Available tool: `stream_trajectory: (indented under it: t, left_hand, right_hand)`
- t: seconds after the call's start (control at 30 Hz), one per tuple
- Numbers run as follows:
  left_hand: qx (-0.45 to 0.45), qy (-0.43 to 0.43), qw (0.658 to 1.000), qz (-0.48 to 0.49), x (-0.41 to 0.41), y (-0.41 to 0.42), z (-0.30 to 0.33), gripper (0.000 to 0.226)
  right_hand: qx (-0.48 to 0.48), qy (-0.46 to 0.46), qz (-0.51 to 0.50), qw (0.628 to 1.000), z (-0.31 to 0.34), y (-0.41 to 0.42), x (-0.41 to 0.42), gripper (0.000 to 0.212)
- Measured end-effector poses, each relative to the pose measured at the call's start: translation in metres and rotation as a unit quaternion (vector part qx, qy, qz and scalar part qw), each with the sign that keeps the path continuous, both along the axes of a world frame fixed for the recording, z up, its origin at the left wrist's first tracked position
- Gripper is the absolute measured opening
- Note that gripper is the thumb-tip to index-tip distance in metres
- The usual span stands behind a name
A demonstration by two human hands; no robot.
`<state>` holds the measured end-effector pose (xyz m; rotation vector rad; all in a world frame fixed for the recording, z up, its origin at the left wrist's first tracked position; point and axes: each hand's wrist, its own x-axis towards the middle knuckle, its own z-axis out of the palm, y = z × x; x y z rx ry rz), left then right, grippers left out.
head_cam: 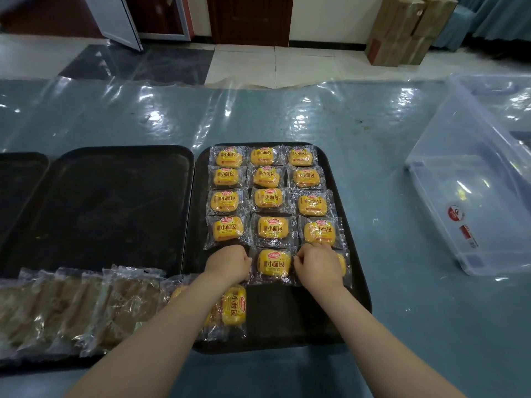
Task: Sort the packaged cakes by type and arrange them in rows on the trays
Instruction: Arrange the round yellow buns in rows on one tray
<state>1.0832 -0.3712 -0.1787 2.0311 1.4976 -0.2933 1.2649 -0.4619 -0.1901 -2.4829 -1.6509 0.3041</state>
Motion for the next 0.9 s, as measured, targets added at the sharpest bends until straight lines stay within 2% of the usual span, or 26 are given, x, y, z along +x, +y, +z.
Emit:
stream_trajectory:
  t: [0.27, 0.57, 0.8, 0.9]
  left_hand:
    - [0.008, 0.005, 1.0, -0.012, 0.0, -0.001, -0.001, 0.034]
    - [0.041, -0.004, 0.999, -0.028, -0.007, -0.006, 0.001, 0.03]
    - [0.077, 0.031, 0.994, -0.07, -0.027, -0.013, 0.008, 0.021]
    - [0.087, 0.049, 0.991, -0.086, -0.037, -0.016, 0.009, 0.027]
  right_hand:
    - [0.002, -0.019, 0.016, 1.0, -0.005, 0.007, 0.001, 0.017]
    - [0.035, 0.008, 0.016, 0.999, 0.001, -0.001, 0.0, 0.02]
    - [0.076, 0.068, 0.067, 0.993, 0.012, -0.02, -0.017, 0.008]
    - [0.07, 0.098, 0.088, 0.989, 0.01, -0.031, -0.03, 0.01]
